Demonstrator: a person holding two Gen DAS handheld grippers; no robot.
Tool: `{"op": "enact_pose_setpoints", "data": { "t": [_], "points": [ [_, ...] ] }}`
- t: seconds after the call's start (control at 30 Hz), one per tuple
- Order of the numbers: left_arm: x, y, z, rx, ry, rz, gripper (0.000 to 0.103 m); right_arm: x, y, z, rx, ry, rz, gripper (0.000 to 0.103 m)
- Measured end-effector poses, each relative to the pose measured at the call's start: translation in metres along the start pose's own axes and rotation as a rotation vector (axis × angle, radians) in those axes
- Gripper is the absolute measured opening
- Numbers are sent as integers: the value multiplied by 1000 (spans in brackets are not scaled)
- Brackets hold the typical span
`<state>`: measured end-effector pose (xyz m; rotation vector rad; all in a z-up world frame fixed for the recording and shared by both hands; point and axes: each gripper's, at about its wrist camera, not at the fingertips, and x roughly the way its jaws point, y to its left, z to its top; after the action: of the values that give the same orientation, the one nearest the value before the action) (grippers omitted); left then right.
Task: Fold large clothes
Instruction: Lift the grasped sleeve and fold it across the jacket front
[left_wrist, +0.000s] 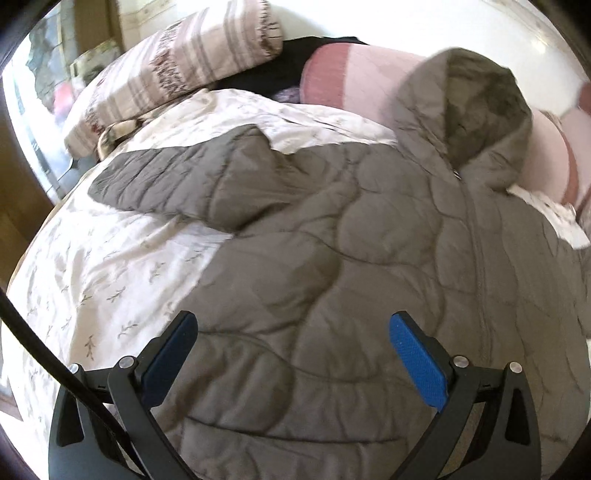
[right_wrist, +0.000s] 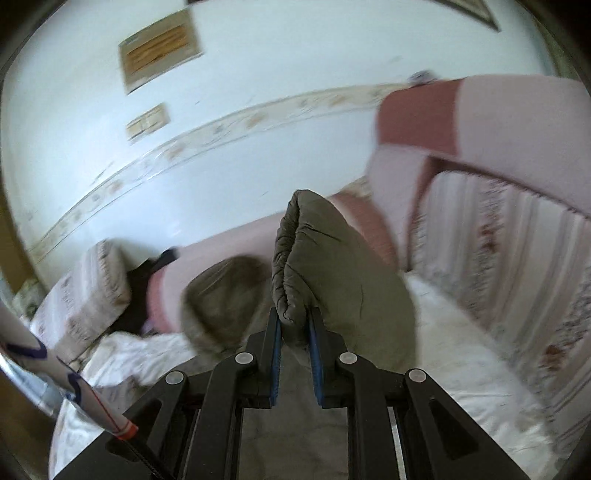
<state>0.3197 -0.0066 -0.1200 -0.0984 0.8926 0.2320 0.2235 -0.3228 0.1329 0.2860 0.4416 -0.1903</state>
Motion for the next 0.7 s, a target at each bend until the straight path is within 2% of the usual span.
{"op": "enact_pose_setpoints", "data": {
  "t": [0.4, 0.7],
  "points": [
    [7, 39, 12, -107, -29, 54, 103, 77, 85, -102, -17, 215, 260, 15],
    [9, 54, 15, -167, -52, 81, 103, 147, 124, -178, -29, 374, 294, 15]
  ]
}}
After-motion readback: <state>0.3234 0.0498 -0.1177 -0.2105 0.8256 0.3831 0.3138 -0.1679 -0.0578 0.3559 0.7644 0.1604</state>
